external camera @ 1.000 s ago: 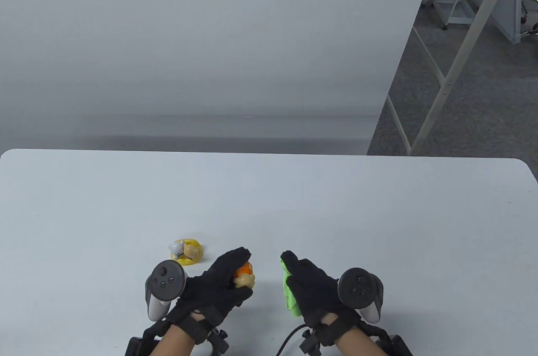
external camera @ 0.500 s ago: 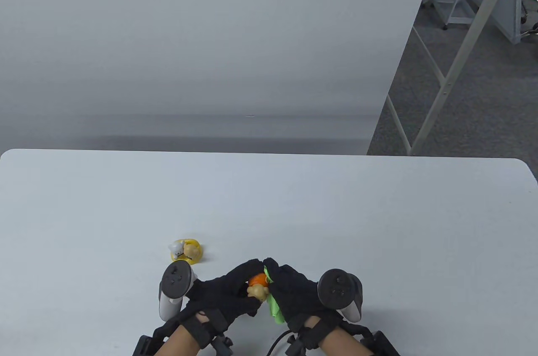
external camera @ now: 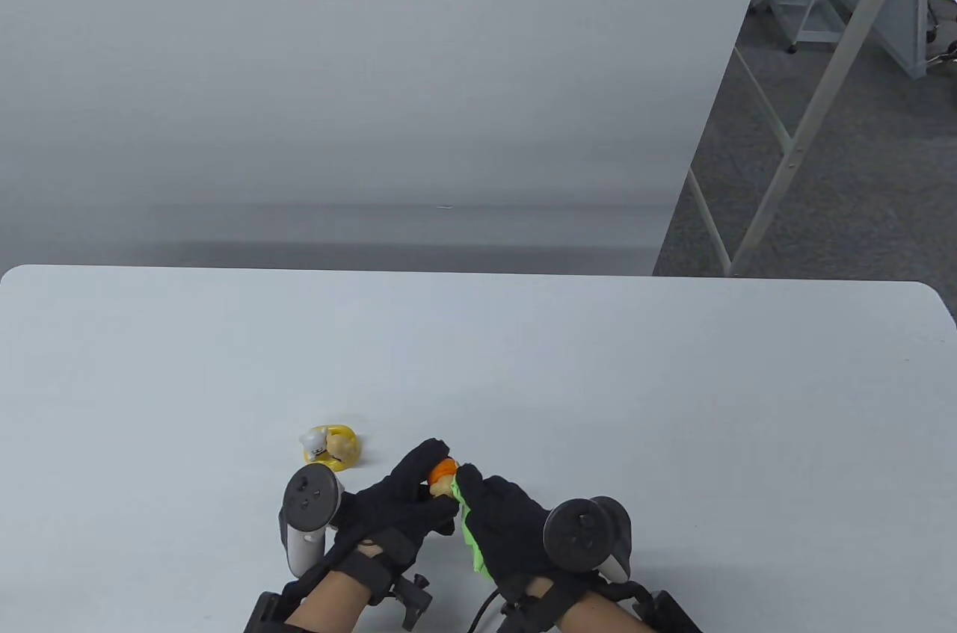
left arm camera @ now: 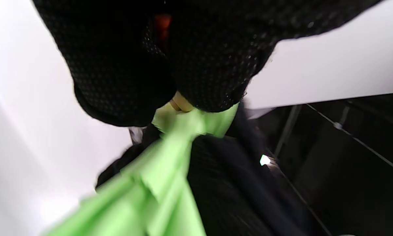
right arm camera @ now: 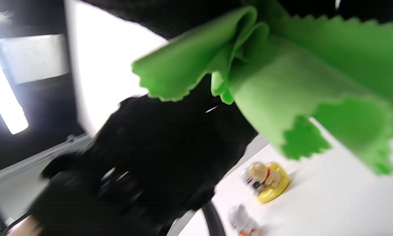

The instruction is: Dust the small ornaments

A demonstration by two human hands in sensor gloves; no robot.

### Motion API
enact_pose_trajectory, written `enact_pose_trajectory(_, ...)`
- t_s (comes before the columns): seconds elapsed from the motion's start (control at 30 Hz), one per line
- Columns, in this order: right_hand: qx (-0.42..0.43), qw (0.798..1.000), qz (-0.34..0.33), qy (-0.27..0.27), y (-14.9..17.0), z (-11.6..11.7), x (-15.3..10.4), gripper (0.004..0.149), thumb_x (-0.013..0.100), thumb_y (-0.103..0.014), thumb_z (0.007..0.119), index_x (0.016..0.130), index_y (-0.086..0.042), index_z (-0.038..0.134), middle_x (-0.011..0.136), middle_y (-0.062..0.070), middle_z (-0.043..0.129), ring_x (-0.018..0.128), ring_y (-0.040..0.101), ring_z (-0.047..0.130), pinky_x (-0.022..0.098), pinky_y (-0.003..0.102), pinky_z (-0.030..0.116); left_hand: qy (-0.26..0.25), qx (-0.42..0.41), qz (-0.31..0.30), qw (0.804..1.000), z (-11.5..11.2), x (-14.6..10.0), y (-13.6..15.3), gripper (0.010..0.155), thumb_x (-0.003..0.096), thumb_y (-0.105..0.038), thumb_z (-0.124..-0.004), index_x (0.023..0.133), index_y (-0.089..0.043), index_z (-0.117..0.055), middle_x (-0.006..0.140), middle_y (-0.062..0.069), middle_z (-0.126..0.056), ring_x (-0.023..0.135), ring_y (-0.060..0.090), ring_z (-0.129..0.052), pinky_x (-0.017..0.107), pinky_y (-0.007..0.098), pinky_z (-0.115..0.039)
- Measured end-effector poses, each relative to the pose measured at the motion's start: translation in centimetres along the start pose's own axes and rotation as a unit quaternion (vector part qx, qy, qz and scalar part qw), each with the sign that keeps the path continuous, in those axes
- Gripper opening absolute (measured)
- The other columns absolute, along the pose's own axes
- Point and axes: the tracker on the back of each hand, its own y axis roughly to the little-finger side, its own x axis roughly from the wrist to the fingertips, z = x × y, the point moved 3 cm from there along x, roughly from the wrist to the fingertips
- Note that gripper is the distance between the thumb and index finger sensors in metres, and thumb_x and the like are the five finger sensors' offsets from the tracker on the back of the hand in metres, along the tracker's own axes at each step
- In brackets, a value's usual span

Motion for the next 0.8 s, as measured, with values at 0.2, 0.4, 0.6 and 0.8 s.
enact_pose_trajectory(0.2, 0.044, 0.998, 0.046, 0.01, 2.1, -1.4, 0.2, 0.048, 0.054, -0.009, 0.077, 0.098, 0.005, 0.068, 0.074, 0.044, 0.084, 0.05, 0.051, 0.093, 0.045, 0.076, 0.077, 0.085, -0.013, -0.008, 0.996, -1.9, 0.3, -0.4, 0.081, 0.0394, -0.022, -0.097, 0.106, 0.006, -0.062, 0.102, 0.042, -0.068, 0.061, 0.033, -0.111, 0.039, 0.039, -0.107)
enact_pose_trajectory(0.4, 0.072, 0.997, 0.033, -0.005, 1.8, -1.2, 0.1, 0.048, 0.054, -0.009, 0.076, 0.098, 0.007, 0.067, 0.074, 0.044, 0.085, 0.049, 0.05, 0.094, 0.044, 0.075, 0.079, 0.035, 0.016, 0.004, 0.999, -1.4, 0.1, -0.7, 0.082, 0.04, -0.026, -0.095, 0.106, 0.007, -0.061, 0.101, 0.042, -0.07, 0.06, 0.032, -0.112, 0.038, 0.038, -0.107)
enact_pose_trajectory(0.6, 0.04, 0.998, -0.002, -0.038, 0.5, 0.0, 0.2, 0.048, 0.054, -0.009, 0.078, 0.097, 0.007, 0.067, 0.073, 0.044, 0.085, 0.049, 0.051, 0.094, 0.044, 0.076, 0.078, -0.008, 0.112, 0.031, 0.993, 0.0, 0.0, -0.6, 0.081, 0.0421, -0.029, -0.093, 0.105, 0.011, -0.061, 0.098, 0.045, -0.069, 0.06, 0.038, -0.109, 0.038, 0.042, -0.105)
enact_pose_trajectory(0.8, 0.064, 0.998, 0.019, -0.005, 1.8, -0.4, 0.0, 0.047, 0.054, -0.01, 0.078, 0.098, 0.005, 0.07, 0.073, 0.044, 0.085, 0.048, 0.051, 0.093, 0.044, 0.076, 0.077, 0.143, 0.123, 0.013, 0.982, -2.5, 0.3, -0.4, 0.081, 0.0476, -0.028, -0.088, 0.11, 0.009, -0.051, 0.106, 0.044, -0.056, 0.074, 0.05, -0.097, 0.051, 0.05, -0.096)
